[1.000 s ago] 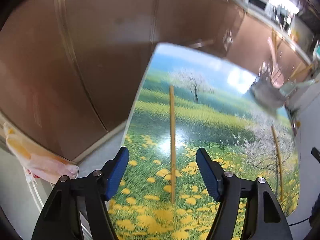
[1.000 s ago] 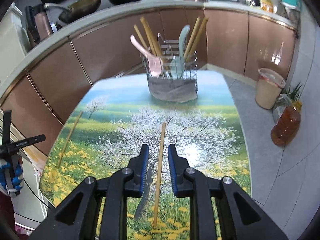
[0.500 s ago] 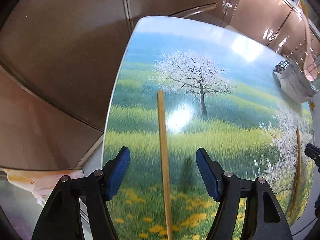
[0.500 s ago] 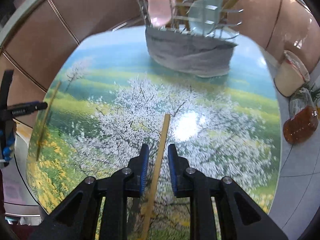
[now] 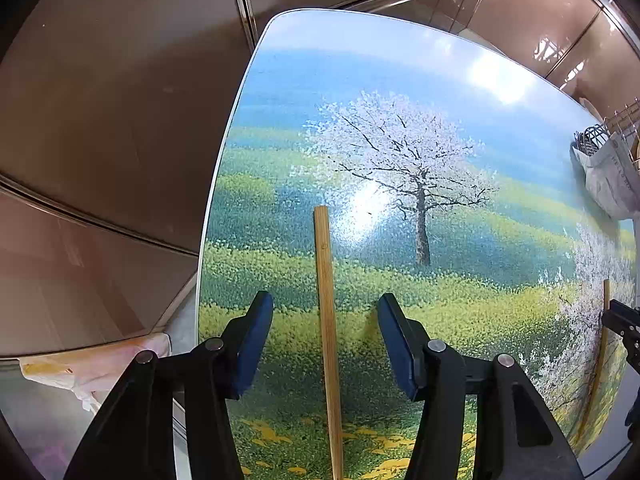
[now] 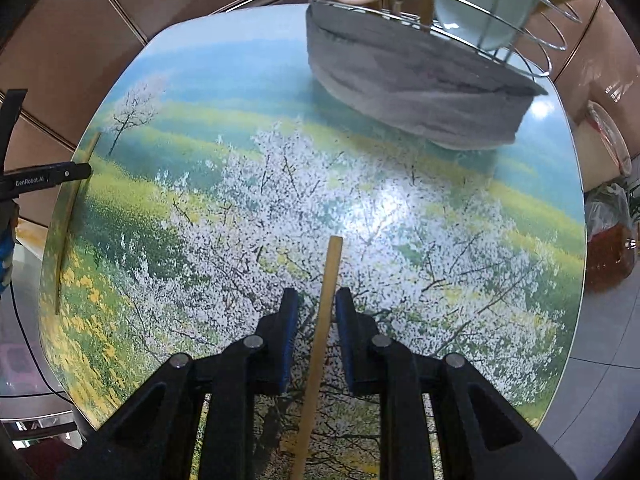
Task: Organize utensils
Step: 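Close the left tool on a bamboo chopstick while the right tool grasps another chopstick, then lift both chopsticks upright and carry them above the wire holder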
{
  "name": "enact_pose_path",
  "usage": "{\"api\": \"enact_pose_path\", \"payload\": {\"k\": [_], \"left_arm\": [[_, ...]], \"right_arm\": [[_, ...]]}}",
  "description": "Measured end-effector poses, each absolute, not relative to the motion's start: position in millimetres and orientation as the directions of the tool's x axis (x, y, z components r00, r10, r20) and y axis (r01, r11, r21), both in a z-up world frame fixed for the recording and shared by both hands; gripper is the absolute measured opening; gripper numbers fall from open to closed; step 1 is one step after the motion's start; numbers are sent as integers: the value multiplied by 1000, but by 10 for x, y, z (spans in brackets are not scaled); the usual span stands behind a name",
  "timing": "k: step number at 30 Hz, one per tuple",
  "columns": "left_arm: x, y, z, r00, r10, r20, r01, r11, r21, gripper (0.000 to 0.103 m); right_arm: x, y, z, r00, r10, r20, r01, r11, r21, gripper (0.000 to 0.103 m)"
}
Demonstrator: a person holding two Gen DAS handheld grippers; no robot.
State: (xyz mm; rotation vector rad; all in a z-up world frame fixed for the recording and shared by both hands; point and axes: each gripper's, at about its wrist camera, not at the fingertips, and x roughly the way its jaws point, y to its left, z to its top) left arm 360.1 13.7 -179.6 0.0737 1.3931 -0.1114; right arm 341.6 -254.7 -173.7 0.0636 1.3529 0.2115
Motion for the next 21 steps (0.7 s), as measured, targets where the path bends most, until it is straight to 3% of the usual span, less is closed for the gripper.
{"api": "enact_pose_path", "payload": {"k": [8, 17, 21], "left_arm": [[3757, 87, -1778, 152, -62, -986, 144, 989, -40, 17], [3836, -188, -1786, 157, -38, -987, 244, 970, 1, 7], [3818, -302, -1773, 180, -37, -983, 256, 967, 10, 7]], "right_arm": [[3452, -2462, -1768, 165, 203, -965, -106, 977, 187, 19], [3557, -2506, -1733, 137, 180, -974, -139, 977, 161, 17], [3575, -2435, -1732, 160, 159, -974, -134, 981, 138, 8]]}}
